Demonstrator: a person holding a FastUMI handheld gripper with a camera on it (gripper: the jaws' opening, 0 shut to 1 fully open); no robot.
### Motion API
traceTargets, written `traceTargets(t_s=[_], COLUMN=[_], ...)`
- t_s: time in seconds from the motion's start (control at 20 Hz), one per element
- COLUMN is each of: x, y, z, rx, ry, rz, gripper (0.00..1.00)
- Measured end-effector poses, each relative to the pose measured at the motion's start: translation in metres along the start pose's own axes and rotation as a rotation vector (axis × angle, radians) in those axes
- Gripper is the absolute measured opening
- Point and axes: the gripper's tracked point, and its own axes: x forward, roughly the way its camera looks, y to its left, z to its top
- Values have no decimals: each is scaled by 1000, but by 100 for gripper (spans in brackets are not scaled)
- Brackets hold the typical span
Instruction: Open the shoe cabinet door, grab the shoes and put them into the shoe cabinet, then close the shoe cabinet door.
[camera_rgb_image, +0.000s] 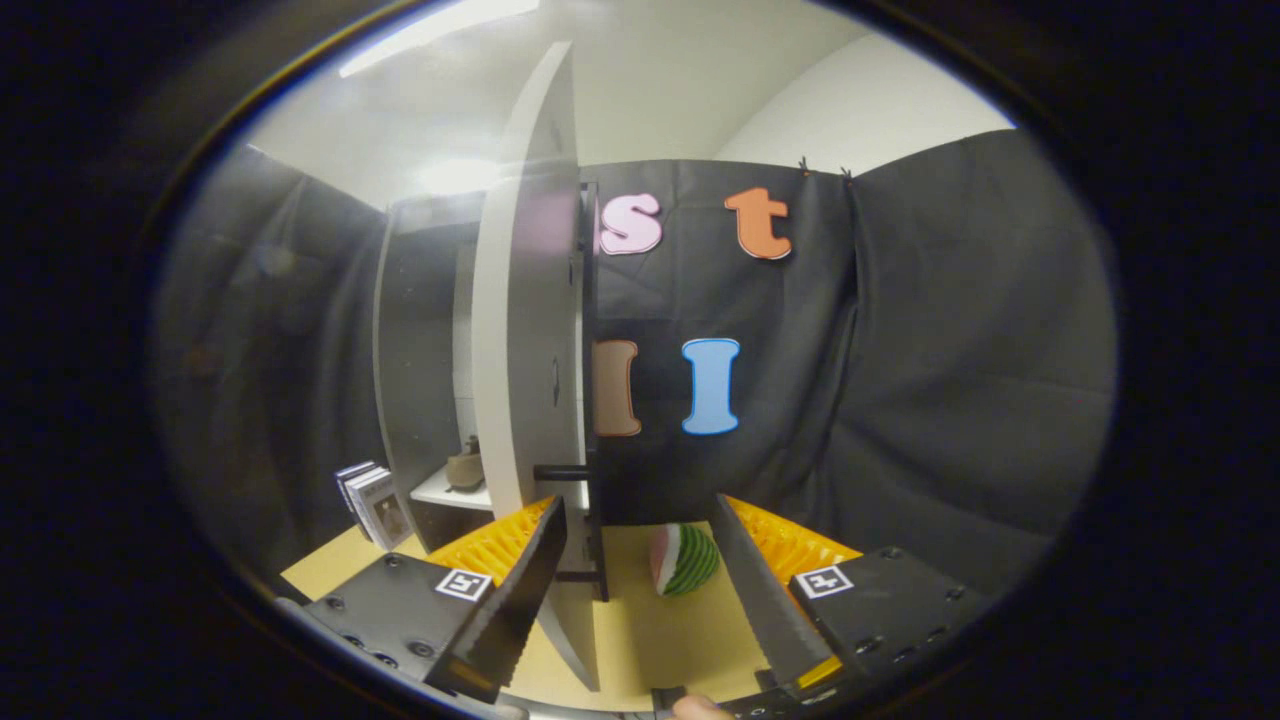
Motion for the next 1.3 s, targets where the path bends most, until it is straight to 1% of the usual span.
traceTargets(t_s=[0.15,0.45,0.6,0.75,1.0,1.3], x=[0,7,9,15,22,26], y=[18,73,94,109,129,155], z=[-2,-4,-5,-7,-17,-20], rx=[3,3,16,11,-16,-8], ry=[9,21,28,38,57,68], rz=[58,214,277,314,351,409], gripper=[94,94,94,94,94,94])
